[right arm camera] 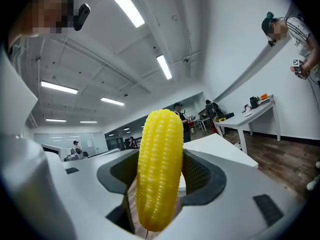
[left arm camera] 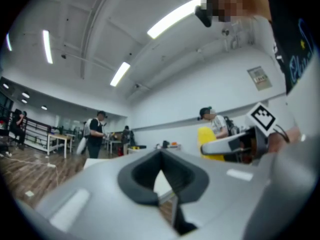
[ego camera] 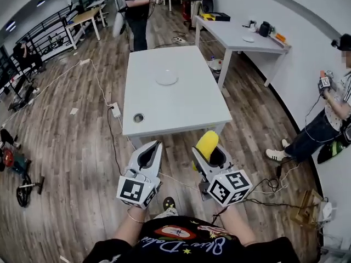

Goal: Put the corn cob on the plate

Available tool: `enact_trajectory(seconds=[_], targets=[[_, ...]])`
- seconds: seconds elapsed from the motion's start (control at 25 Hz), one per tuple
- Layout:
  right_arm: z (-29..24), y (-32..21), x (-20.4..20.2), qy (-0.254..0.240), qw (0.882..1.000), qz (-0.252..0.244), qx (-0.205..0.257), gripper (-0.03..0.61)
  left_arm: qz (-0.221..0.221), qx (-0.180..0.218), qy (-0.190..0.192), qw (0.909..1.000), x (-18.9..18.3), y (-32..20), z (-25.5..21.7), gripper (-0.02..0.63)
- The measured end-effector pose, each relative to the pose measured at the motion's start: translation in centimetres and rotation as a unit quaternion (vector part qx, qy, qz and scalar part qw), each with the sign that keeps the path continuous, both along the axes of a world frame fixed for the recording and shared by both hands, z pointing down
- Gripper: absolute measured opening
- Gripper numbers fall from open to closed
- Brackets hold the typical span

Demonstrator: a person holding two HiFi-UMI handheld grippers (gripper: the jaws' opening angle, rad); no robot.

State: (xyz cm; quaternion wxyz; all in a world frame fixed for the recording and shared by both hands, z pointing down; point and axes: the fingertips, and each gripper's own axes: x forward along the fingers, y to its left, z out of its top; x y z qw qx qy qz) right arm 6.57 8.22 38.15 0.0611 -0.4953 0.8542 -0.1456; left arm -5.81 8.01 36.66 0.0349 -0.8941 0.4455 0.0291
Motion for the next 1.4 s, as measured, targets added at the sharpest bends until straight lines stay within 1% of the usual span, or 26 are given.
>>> enact_trajectory(seconds=[0.12,0.24,0.4,0.48,0.6,0.8,0.88,0.96,1.16,1.28,1.4], targets=[[0.1,-5.7,-1.2,-0.002,1.0,0.006,-0.001,0.272,0.014,-0.002,-0.003,0.9999,-0.7,-5.8,0.2,-0.009],[0.6,-11.4,-1.5,0.002,1.0,0.007,-0.013,0.272,0.012,-0.003,-0.004,0.9999,-1.3,-11.5,0.3,-0.009],[1.8,-19.0,-1.1,0.013,1.0,0.0,-0.028,0.272,0.007,-0.012,-0.006,0.9999,-0.9,-17.9,1.2,-0.009],[2.0,-23.2,-0.7,0.015,0.999,-0.008,-0.03,0.272,0.002,-0.022,-0.001,0.9997,-0.4,-21.1,1.6,-0.009],[2.7,-29.4,-0.2,0.013,0.999,-0.025,-0.043,0.272,-0.011,-0.027,0.014,0.9995,0.1,-25.7,2.2,-0.009],[4.1,-39.0,-0.7,0.03,0.995,-0.064,-0.064,0.272,-0.037,-0.027,0.006,0.9989,0.8,-33.6,2.7,-0.009],[4.7,-42.2,-1.1,0.04,0.993,-0.085,-0.073,0.272,-0.048,-0.031,0.008,0.9983,1.0,-35.8,3.0,-0.009],[5.6,-45.3,-1.7,0.063,0.989,-0.104,-0.084,0.272,-0.06,-0.032,0.006,0.9977,1.0,-37.5,3.2,-0.009],[9.1,-52.5,-3.8,0.128,0.976,-0.121,-0.126,0.272,-0.086,-0.046,0.003,0.9952,-1.3,-40.7,3.6,-0.009],[11.4,-56.2,-5.1,0.141,0.968,-0.126,-0.167,0.272,-0.097,-0.058,0.003,0.9936,-2.8,-42.5,3.9,-0.009],[13.8,-58.4,-6.3,0.146,0.959,-0.132,-0.205,0.272,-0.106,-0.072,0.008,0.9917,-4.1,-43.7,4.3,-0.009]])
